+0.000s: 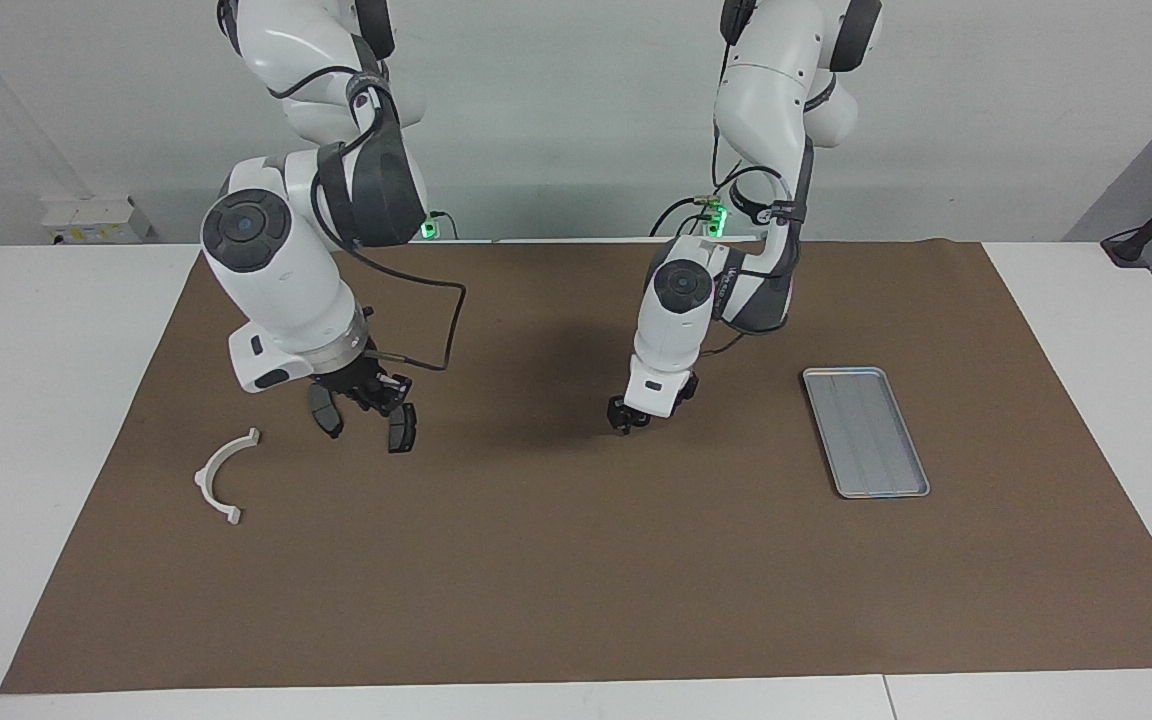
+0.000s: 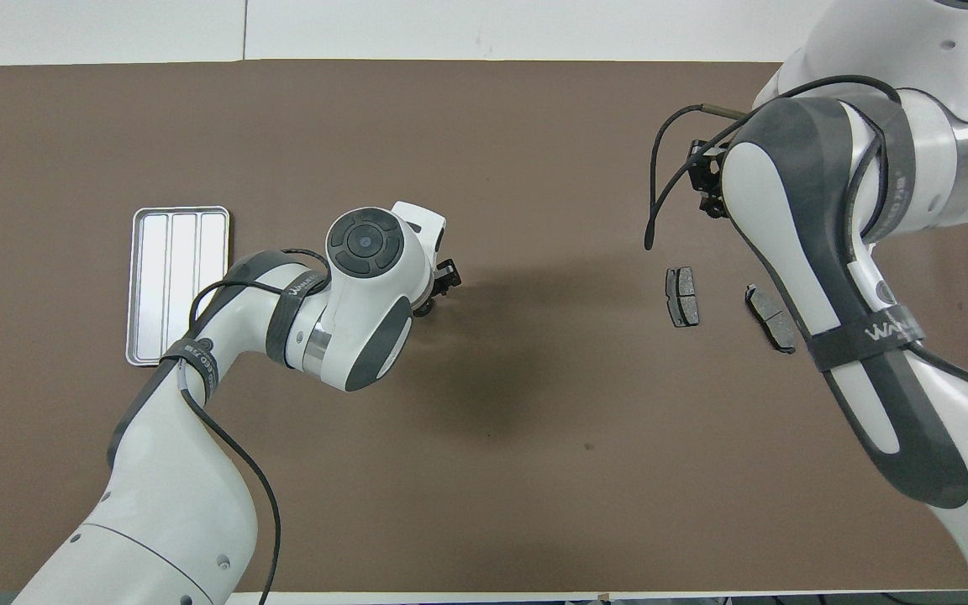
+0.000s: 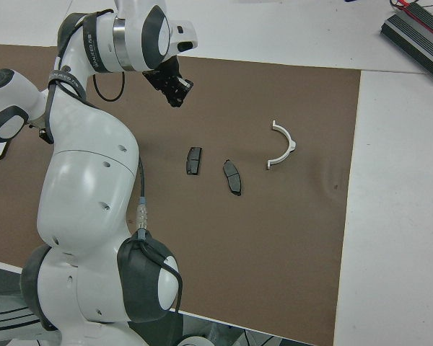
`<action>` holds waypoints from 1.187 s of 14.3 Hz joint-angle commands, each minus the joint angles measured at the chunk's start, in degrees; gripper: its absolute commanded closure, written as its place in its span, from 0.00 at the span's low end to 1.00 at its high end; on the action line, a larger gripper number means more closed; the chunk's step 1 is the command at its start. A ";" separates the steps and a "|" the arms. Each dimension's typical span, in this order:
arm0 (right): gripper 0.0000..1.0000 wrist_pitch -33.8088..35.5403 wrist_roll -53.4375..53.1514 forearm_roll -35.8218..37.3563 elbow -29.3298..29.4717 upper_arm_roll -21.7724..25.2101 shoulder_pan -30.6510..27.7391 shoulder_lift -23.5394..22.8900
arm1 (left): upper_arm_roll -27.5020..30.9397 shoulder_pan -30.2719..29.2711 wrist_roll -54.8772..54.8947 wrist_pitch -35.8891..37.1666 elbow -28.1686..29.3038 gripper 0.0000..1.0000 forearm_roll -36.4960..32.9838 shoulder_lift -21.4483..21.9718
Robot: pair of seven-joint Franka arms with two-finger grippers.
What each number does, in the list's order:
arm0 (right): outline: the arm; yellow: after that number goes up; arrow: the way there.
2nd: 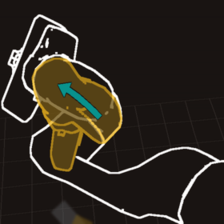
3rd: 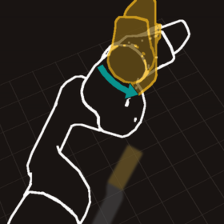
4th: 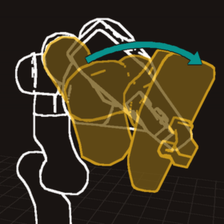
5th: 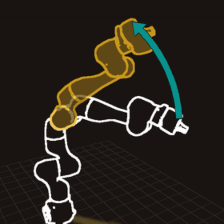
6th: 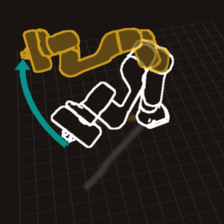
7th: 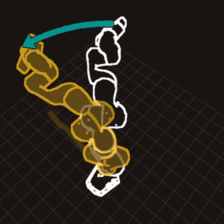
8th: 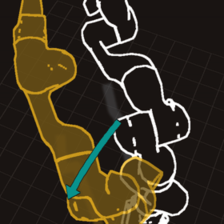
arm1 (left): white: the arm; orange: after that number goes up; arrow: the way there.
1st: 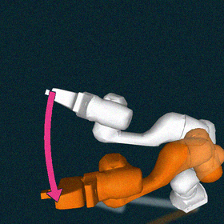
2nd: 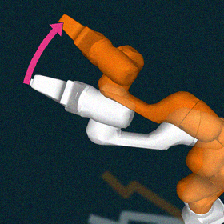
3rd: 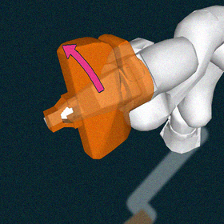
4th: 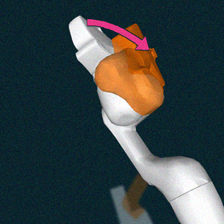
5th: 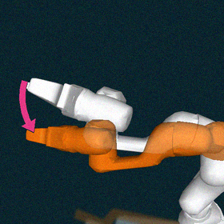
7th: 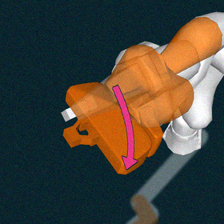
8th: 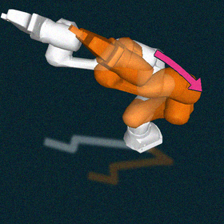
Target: Pick bearing gear from pile to tray
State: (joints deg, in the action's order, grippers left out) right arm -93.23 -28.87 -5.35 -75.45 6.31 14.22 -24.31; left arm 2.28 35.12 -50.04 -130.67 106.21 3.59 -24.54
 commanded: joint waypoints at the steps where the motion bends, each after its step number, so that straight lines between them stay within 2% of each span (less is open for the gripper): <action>1: 1.00 0.86 -1.71 -0.89 -0.05 -0.25 0.10 0.49 | 0.89 1.35 -1.37 -1.69 2.95 0.18 -0.16 2.04; 3: 1.00 0.94 -1.97 -0.98 0.04 -0.16 1.07 0.49 | 0.89 1.35 -1.37 -1.69 2.95 0.28 -0.16 2.04; 5: 1.00 1.65 -2.50 -0.98 0.04 -0.16 1.07 0.49 | 0.89 1.26 -1.37 -1.61 2.95 0.45 -0.16 2.04; 7: 1.00 1.65 -3.38 -0.98 0.04 -0.16 1.07 0.49 | 0.98 1.27 -1.29 -1.34 2.86 0.70 -0.16 2.04; 9: 1.00 1.65 -3.56 -0.98 0.04 -0.25 1.07 0.49 | 1.06 1.26 -1.29 -0.81 2.34 0.89 -0.16 2.04; 10: 1.00 1.65 -3.56 -0.98 0.04 -0.25 1.07 0.49 | 1.24 1.09 -1.29 -0.29 1.90 0.93 -0.25 2.04; 12: 1.00 1.73 -3.64 -0.98 0.04 -0.25 1.07 0.49 | 1.50 0.21 -0.50 3.38 -0.64 0.93 -0.33 2.22; 14: 1.00 2.09 -3.65 -0.98 0.04 -0.33 1.16 0.49 | 1.85 -2.06 1.86 5.59 -0.05 0.93 -0.33 6.67; 17: 1.00 2.00 -7.32 -0.90 0.04 -0.60 2.38 0.49 | 1.77 -9.52 17.11 13.39 1.98 0.93 -0.33 13.37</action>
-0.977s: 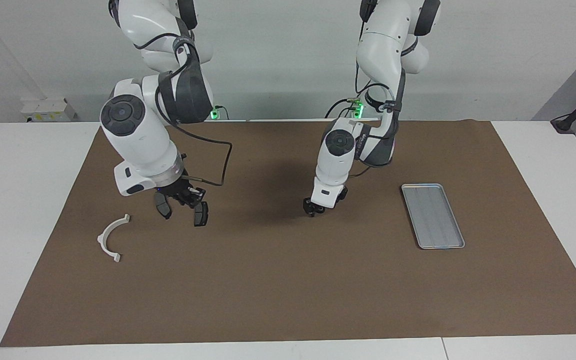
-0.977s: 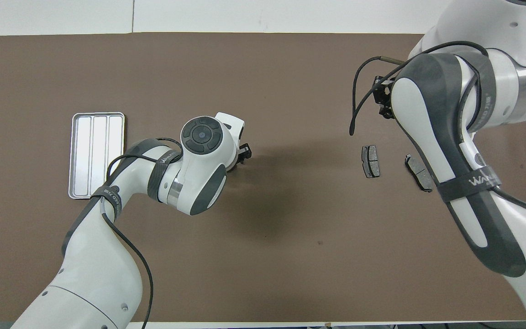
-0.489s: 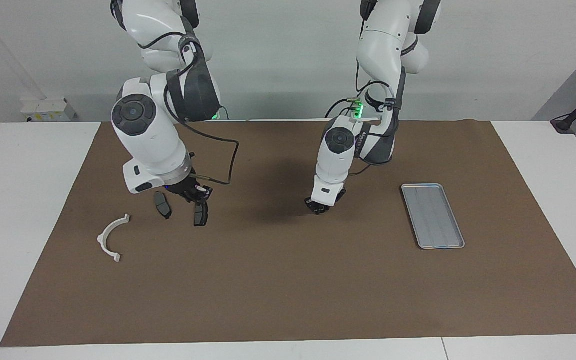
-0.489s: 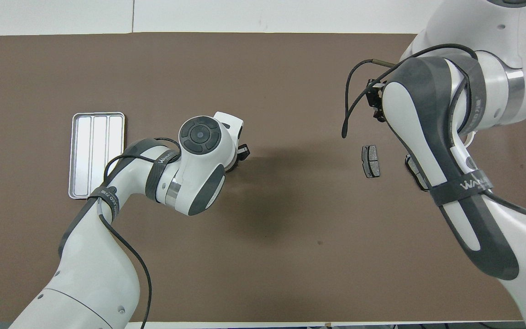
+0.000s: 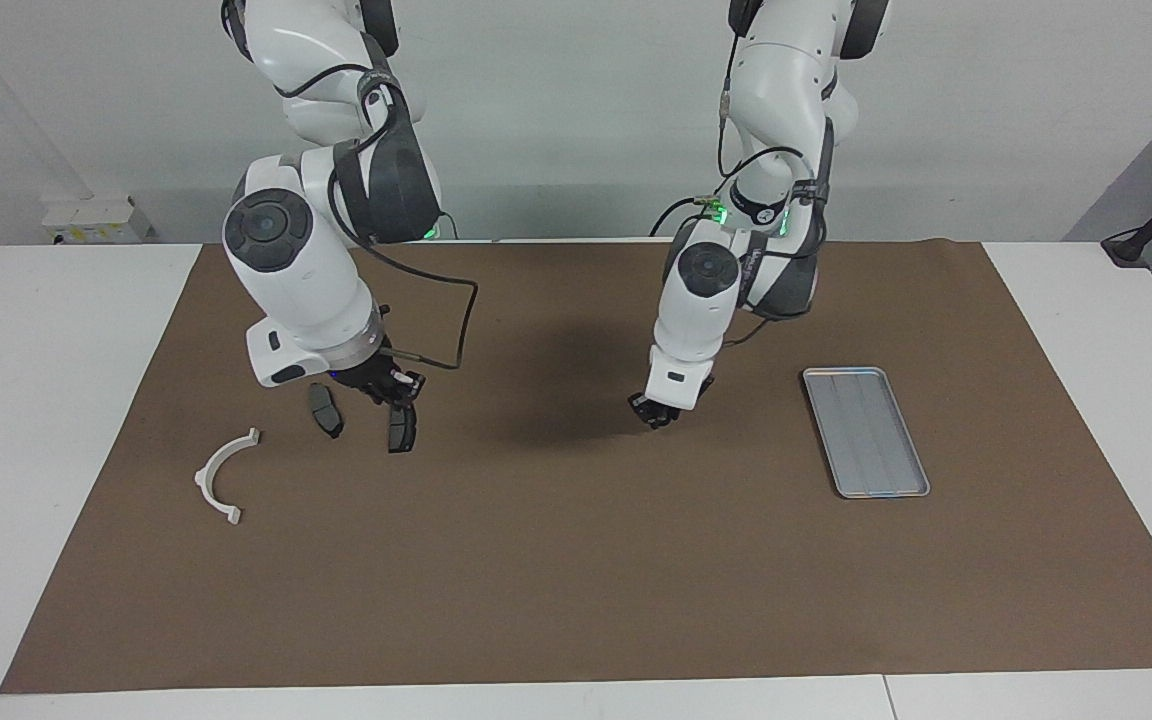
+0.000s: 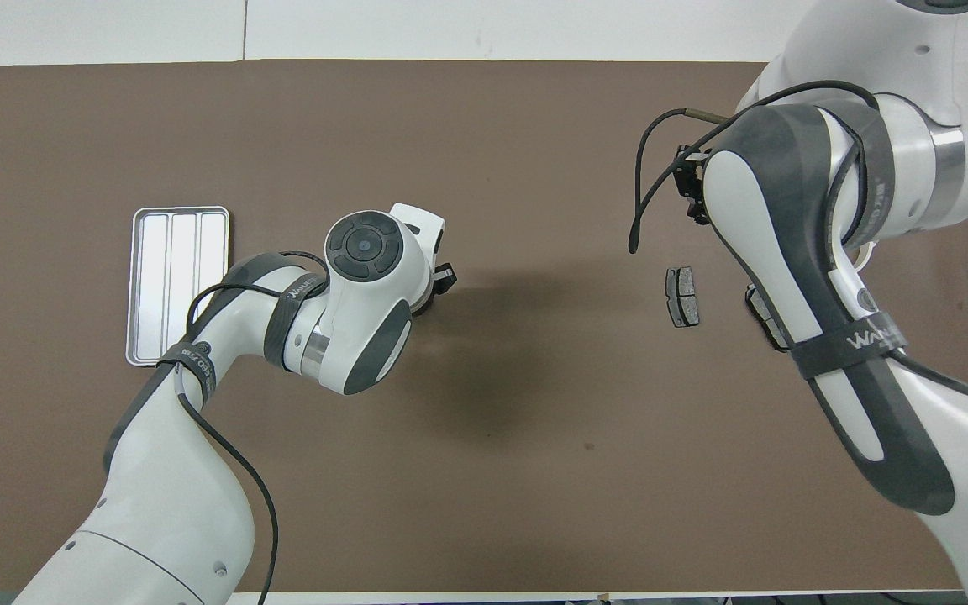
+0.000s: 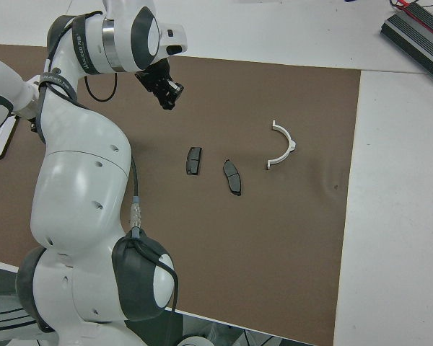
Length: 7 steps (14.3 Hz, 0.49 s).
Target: Pick bearing gear from pile to tray
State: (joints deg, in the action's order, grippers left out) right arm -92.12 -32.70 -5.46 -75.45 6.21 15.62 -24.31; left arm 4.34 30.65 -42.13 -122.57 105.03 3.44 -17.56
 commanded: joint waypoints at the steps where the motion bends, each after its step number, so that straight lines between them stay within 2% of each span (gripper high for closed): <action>1: 1.00 0.80 -5.60 -0.69 0.04 -0.49 2.73 0.49 | -0.29 -7.43 14.92 8.20 3.17 0.93 -0.19 7.09; 2: 1.00 0.19 -8.58 -0.78 0.04 -0.58 3.88 0.49 | -0.29 -10.32 21.76 10.14 3.26 0.93 -0.19 7.79; 4: 1.00 -0.95 -17.36 -0.69 0.04 -1.71 7.13 0.49 | -0.21 -16.65 34.69 9.55 5.35 0.94 -0.19 8.41; 5: 1.00 -1.13 -21.49 -0.43 0.13 -2.94 8.10 0.49 | -0.29 -19.55 39.19 7.28 7.02 0.94 -0.19 9.03; 7: 1.00 -2.88 -29.84 -0.25 2.22 -4.79 10.64 -0.73 | -0.21 -21.16 43.26 0.44 11.67 0.96 -0.19 10.08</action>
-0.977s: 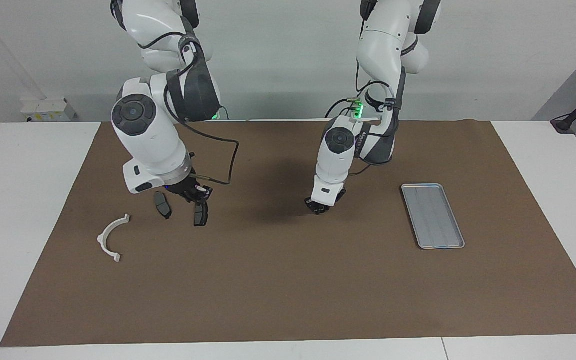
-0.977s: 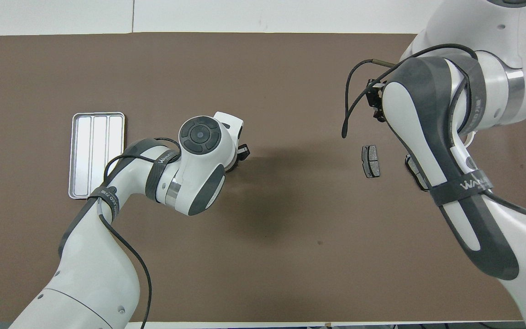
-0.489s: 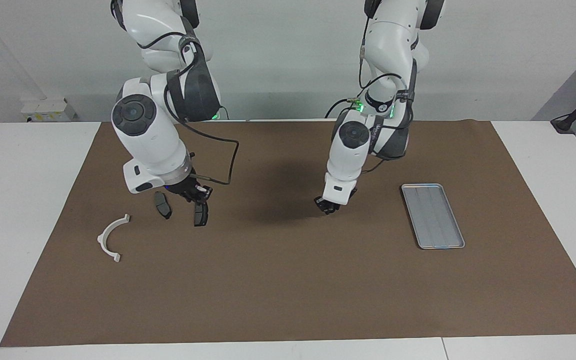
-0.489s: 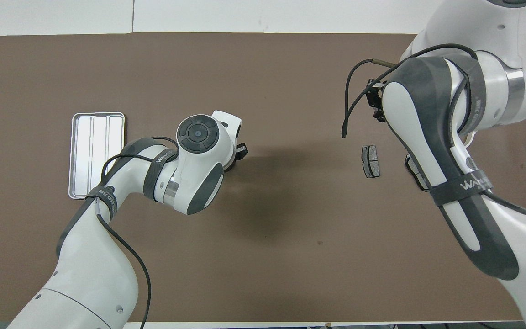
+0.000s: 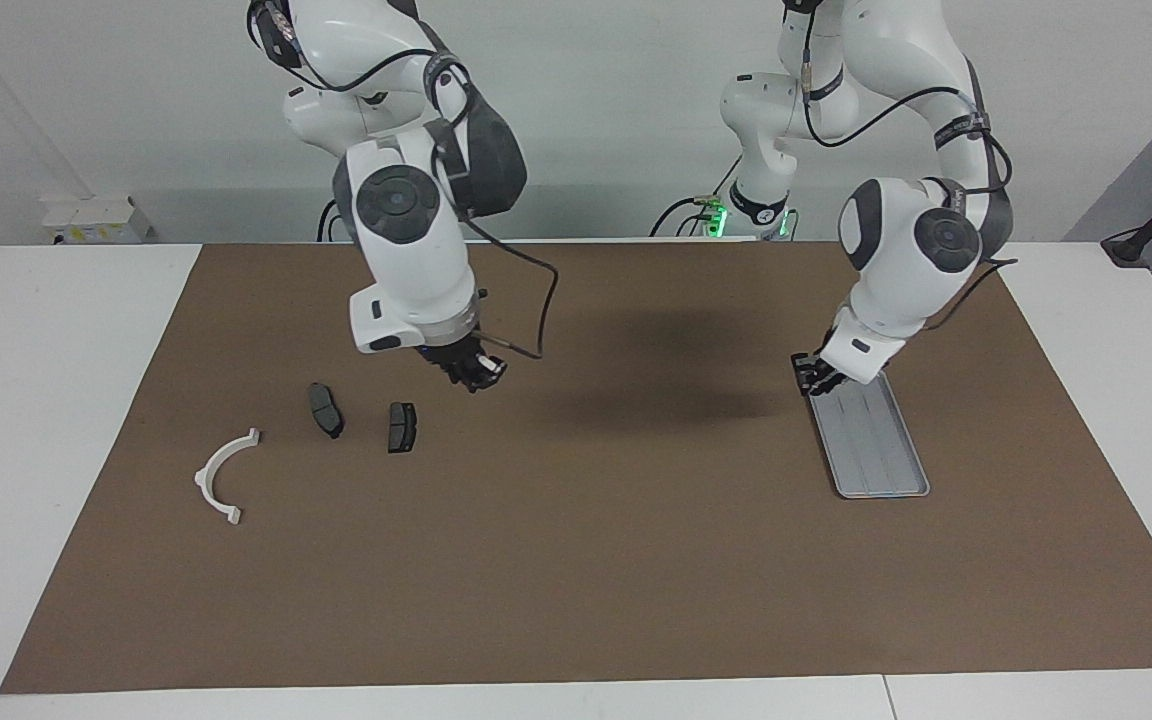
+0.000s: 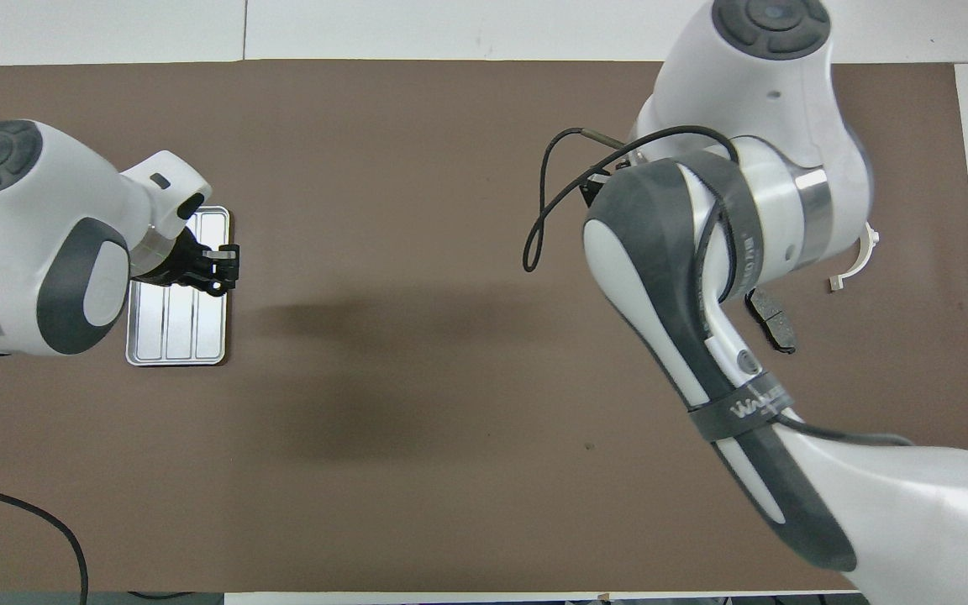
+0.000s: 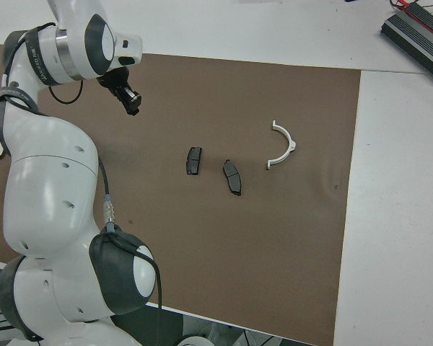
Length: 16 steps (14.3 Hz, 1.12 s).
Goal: Pick bearing gear from pile to tray
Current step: 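Place the ring in the tray while the right gripper carries the gear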
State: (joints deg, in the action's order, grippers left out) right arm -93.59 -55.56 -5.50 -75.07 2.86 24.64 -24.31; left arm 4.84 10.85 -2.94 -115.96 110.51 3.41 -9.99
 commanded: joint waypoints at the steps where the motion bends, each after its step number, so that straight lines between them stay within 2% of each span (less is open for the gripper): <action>1: 1.00 -2.03 -10.06 0.05 2.29 -1.45 3.64 -1.78 | -0.71 -2.84 4.69 -9.34 9.08 0.96 -0.16 3.30; 6: 1.00 -4.66 -20.10 0.67 9.05 -1.19 10.15 -10.03 | -0.62 -5.31 9.26 -11.74 12.52 0.98 -2.43 3.22; 10: 1.00 -11.51 -26.25 3.91 9.24 -1.27 14.46 -16.19 | -0.71 -7.06 10.58 -13.06 14.99 0.97 -2.53 3.84; 16: 1.00 -19.33 -26.53 3.83 8.01 -1.54 15.00 -19.36 | -0.89 -8.21 9.88 -18.95 18.95 0.96 -2.44 3.66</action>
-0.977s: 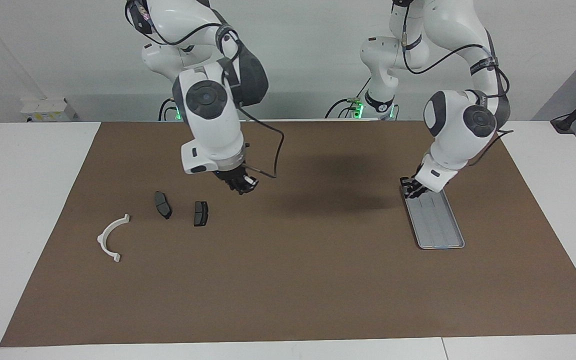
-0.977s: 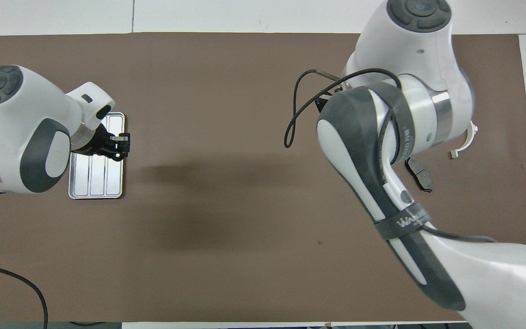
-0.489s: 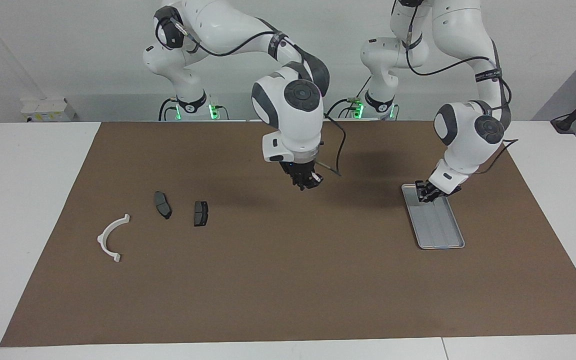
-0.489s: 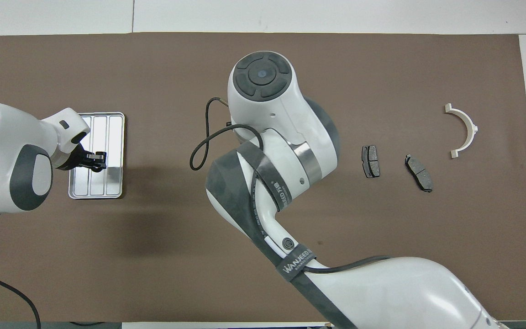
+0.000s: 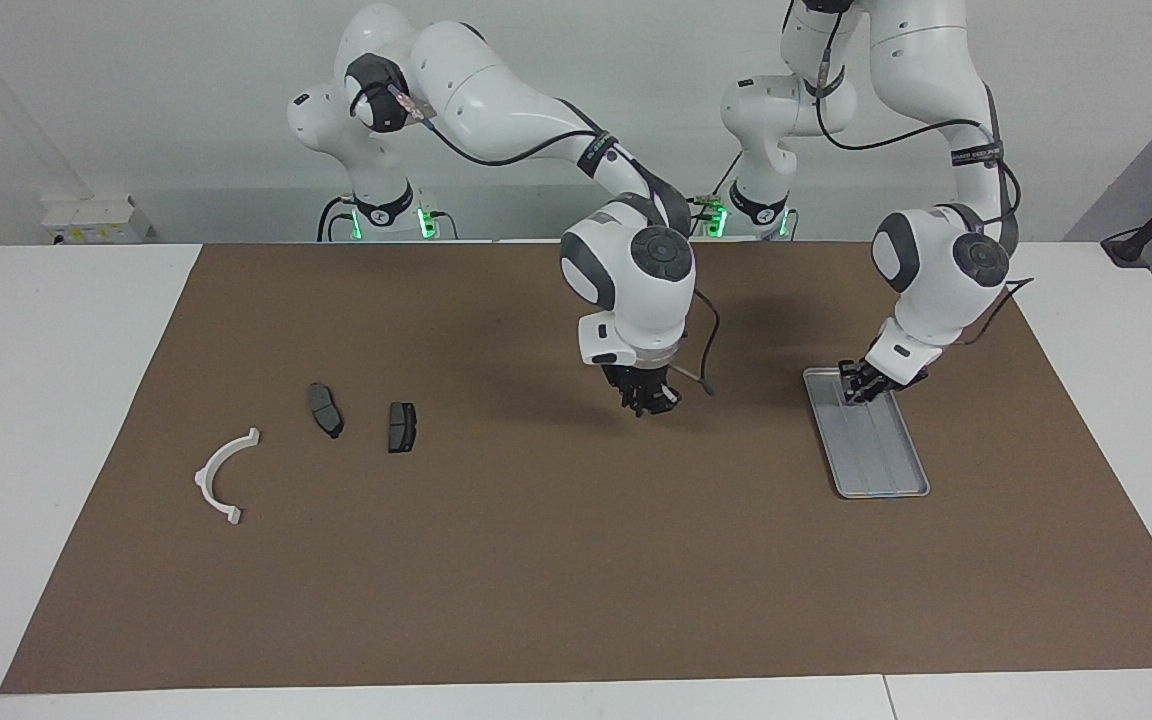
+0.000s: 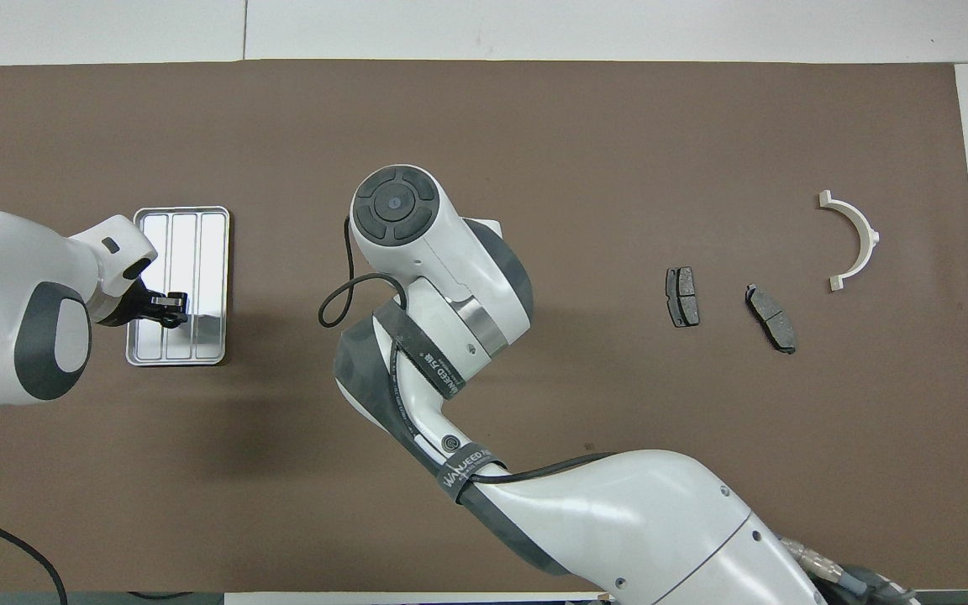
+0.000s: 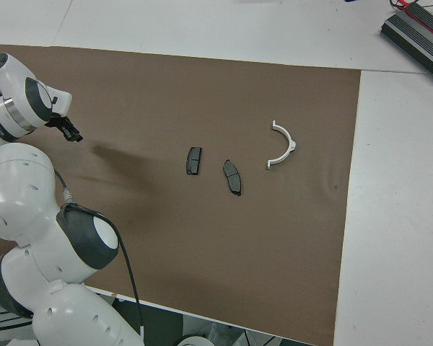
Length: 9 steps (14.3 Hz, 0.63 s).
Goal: Pick bearing gear from pile to tray
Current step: 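Place the ring in the tray while the right gripper carries the gear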
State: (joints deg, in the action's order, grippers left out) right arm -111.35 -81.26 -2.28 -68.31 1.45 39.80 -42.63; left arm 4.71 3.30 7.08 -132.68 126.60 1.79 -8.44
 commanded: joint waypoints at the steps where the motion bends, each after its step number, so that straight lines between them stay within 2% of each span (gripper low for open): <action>1: 1.00 -3.85 -0.83 0.61 0.20 -0.14 -0.08 -1.13 | -0.67 -0.66 -0.14 -2.23 2.95 0.96 -0.83 2.12; 7: 1.00 -10.46 -1.01 1.49 -4.46 -0.05 0.27 -1.93 | -0.76 -0.04 -1.72 -3.11 3.91 0.94 -0.83 2.20; 8: 1.00 -10.64 -1.01 1.57 -4.55 -0.05 0.36 -2.19 | -0.76 -0.04 -1.72 -3.19 4.26 0.91 -0.83 2.20; 9: 1.00 -10.99 -1.18 1.57 -4.64 -0.05 0.45 -2.28 | -0.76 -0.04 -1.81 -3.37 4.35 0.76 -0.83 2.29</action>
State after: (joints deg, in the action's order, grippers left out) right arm -120.75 -81.26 -1.87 -71.91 1.50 39.99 -45.09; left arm 4.16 3.31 6.51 -134.28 128.34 1.79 -8.33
